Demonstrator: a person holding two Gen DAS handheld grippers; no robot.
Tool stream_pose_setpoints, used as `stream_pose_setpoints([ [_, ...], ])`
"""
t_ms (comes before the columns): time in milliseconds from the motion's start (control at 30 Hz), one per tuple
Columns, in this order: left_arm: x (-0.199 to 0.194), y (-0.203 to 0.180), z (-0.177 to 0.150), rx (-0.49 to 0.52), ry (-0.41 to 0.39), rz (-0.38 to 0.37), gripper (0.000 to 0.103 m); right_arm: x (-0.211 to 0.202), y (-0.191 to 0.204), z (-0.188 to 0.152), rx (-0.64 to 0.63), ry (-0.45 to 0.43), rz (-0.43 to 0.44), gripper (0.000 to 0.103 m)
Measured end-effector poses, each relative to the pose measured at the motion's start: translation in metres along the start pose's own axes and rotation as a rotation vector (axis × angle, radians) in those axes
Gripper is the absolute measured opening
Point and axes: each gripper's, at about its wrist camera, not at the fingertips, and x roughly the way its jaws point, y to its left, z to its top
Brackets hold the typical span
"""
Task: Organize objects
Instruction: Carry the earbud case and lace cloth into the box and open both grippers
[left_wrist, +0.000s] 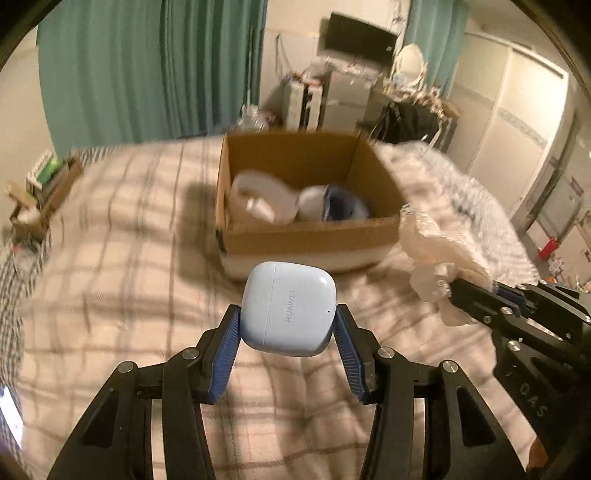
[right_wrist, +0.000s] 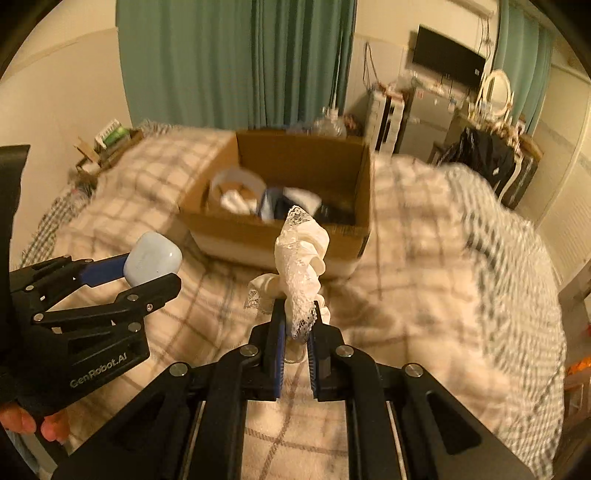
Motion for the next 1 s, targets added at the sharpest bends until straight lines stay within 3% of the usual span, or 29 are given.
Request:
stream_pose_setpoints([
  [233, -0.042, -0.003, 0.05, 0.033, -0.107, -0.024, 0.051, -0.045, -0.001, 0.043, -0.034, -0.124, 0.0, 0.009],
  [467, -0.043, -0.001, 0.099, 0.046, -0.169, 0.01, 0.051, -0.05, -0.017, 0.097, -0.058, -0.199, 0.011, 0.009],
  [733, 0.016, 0.002, 0.144, 0.074, -0.139, 0.055, 0.051, 0.012, -0.045, 0.145, -0.036, -0.162, 0.071, 0.009],
  [1000, 0.096, 0.014, 0.152, 0.053, -0.048, 0.069, 0.051, 0.1, -0.055, 0.145, -0.008, -0.076, 0.137, 0.009],
])
